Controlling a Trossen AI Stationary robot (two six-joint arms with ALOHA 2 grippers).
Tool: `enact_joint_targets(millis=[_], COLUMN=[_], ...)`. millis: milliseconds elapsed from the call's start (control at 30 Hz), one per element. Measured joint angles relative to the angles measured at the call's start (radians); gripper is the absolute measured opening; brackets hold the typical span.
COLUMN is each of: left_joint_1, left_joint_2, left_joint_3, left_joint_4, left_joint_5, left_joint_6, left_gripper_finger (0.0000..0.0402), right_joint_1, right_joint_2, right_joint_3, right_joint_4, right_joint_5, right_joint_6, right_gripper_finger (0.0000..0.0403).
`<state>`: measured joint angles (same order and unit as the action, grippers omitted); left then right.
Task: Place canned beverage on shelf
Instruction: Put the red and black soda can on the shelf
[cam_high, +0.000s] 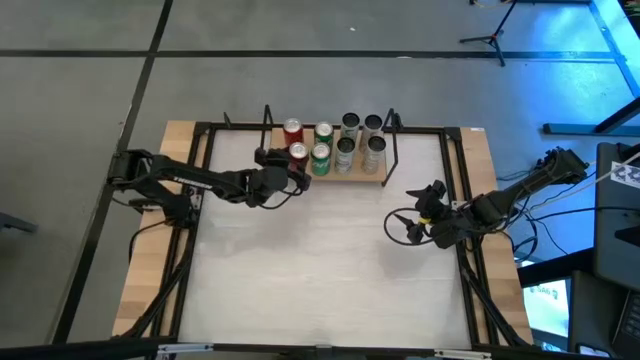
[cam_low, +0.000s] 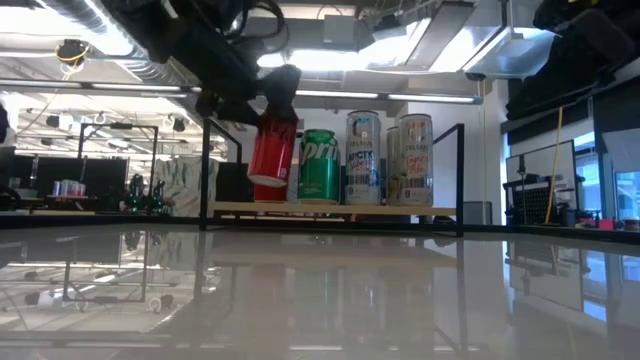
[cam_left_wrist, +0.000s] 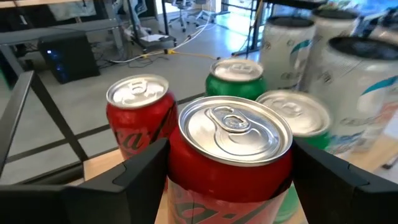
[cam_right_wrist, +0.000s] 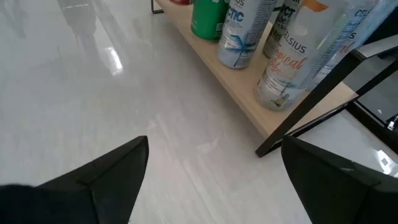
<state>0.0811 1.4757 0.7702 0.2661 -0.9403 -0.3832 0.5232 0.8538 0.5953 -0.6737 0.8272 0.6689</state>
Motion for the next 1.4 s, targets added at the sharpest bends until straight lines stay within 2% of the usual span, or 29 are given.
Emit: enact_joint_targets(millis=[400, 600, 1400], left_joint_1=[0.045, 0.077, 0.078], left_joint_2=[0.044, 0.056, 0.056], left_joint_3=[-0.001, -0.001, -0.002], left_joint_4=[0.013, 0.015, 0.021], left_joint_5=[-0.007, 0.027, 0.038], left_joint_6=[0.005, 0.0, -0.004], left_gripper_finger=[0.0278, 0.0279, 0.028], right_joint_1=[0.0, 0.0, 0.0], right_joint_2=[0.0, 0.0, 0.0], right_joint_3=[0.0, 0.0, 0.0], right_joint_4=[0.0, 0.0, -0.001], right_joint_5=[0.0, 0.0, -0.001], right_joint_6=[0.0, -0.001, -0.001], right_gripper_finger=[0.0363, 0.0363, 0.0363])
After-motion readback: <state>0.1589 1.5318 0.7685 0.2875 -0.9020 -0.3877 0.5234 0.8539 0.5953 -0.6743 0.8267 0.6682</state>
